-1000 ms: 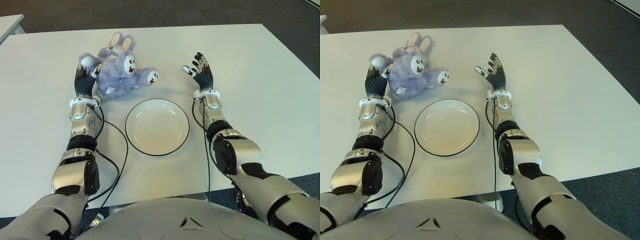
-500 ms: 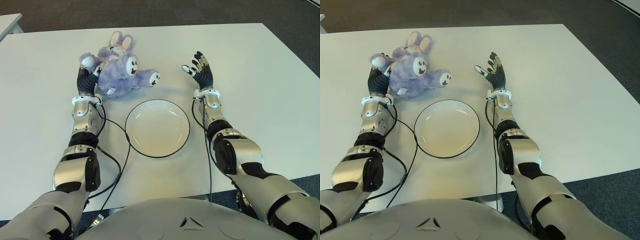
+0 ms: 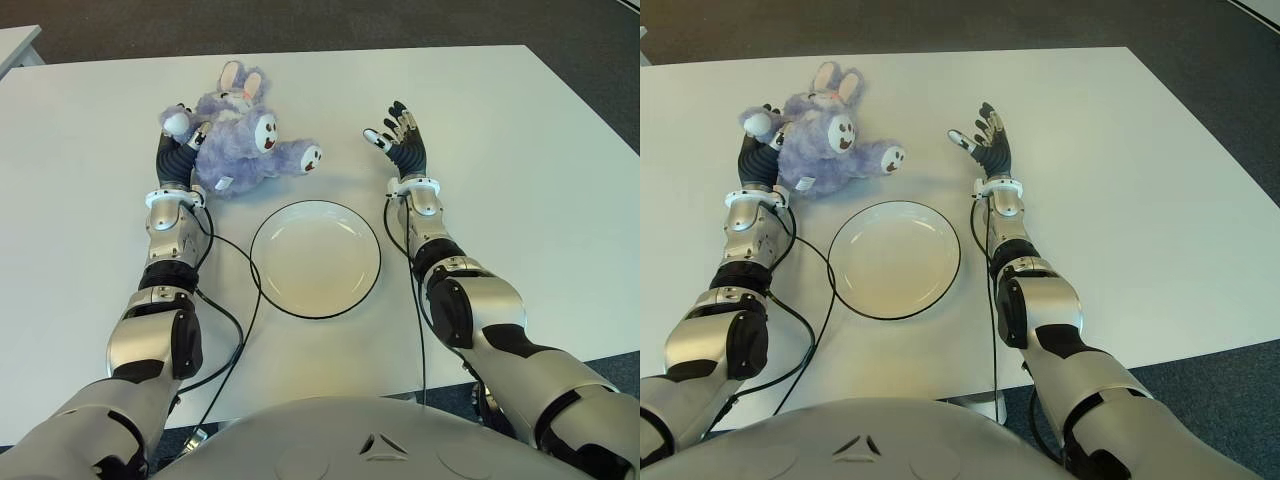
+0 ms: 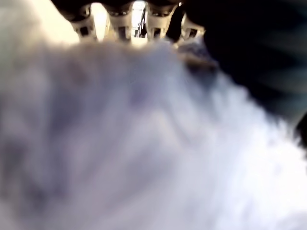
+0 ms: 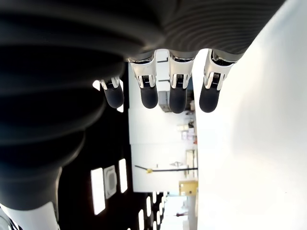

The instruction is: Put the doll into the plate.

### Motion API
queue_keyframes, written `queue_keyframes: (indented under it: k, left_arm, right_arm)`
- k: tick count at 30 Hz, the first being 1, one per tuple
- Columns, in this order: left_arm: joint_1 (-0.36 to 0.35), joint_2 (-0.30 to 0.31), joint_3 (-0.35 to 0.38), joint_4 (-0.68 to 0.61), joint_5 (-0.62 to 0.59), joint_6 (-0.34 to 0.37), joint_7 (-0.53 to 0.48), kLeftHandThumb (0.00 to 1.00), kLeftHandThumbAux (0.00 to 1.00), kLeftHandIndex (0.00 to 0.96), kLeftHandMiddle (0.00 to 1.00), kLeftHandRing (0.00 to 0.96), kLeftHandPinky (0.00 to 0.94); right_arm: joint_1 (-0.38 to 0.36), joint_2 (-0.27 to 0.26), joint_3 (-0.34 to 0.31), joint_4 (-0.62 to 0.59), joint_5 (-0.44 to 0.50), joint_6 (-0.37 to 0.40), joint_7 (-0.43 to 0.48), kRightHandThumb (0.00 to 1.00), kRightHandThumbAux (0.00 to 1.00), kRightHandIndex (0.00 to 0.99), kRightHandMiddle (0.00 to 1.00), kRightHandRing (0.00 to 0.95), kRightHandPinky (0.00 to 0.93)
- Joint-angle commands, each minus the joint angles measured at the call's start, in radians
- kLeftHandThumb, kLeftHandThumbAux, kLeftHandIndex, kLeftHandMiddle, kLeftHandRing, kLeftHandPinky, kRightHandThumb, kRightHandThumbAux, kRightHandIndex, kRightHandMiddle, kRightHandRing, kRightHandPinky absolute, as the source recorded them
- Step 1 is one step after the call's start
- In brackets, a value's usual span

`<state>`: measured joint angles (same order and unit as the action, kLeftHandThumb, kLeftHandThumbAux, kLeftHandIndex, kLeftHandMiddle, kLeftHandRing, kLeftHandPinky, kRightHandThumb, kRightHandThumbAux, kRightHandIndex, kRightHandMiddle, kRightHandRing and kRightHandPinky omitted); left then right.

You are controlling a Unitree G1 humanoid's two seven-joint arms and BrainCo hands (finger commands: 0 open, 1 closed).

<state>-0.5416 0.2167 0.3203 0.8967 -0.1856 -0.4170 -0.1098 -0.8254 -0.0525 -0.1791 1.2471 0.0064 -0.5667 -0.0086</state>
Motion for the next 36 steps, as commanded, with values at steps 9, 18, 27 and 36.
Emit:
queue_keyframes:
  k: [9,18,27,36]
  left_arm:
    - [-0.022,-0.013,-0.018,0.036,0.006,0.021,0.029,0.225,0.632,0.000,0.069,0.054,0.018]
    - [-0.041,-0.018,-0.020,0.049,0.000,0.028,0.031,0.246,0.622,0.000,0.063,0.049,0.034]
    - [-0.055,-0.023,-0.019,0.057,0.000,0.025,0.040,0.252,0.646,0.000,0.067,0.053,0.049]
    - [-0.079,-0.024,-0.022,0.081,0.007,0.029,0.066,0.285,0.687,0.007,0.092,0.084,0.103]
  right_arm:
    - [0.053,0.013,-0.001,0.031,-0.001,0.020,-0.006,0.033,0.727,0.038,0.074,0.084,0.107]
    - [0.052,0.012,-0.003,0.032,0.001,0.021,-0.007,0.036,0.736,0.039,0.076,0.086,0.111]
    - [0.052,0.012,-0.003,0.032,0.001,0.023,-0.007,0.035,0.737,0.038,0.072,0.082,0.104]
    - [0.052,0.011,-0.003,0.032,0.002,0.023,-0.004,0.030,0.737,0.037,0.070,0.079,0.105]
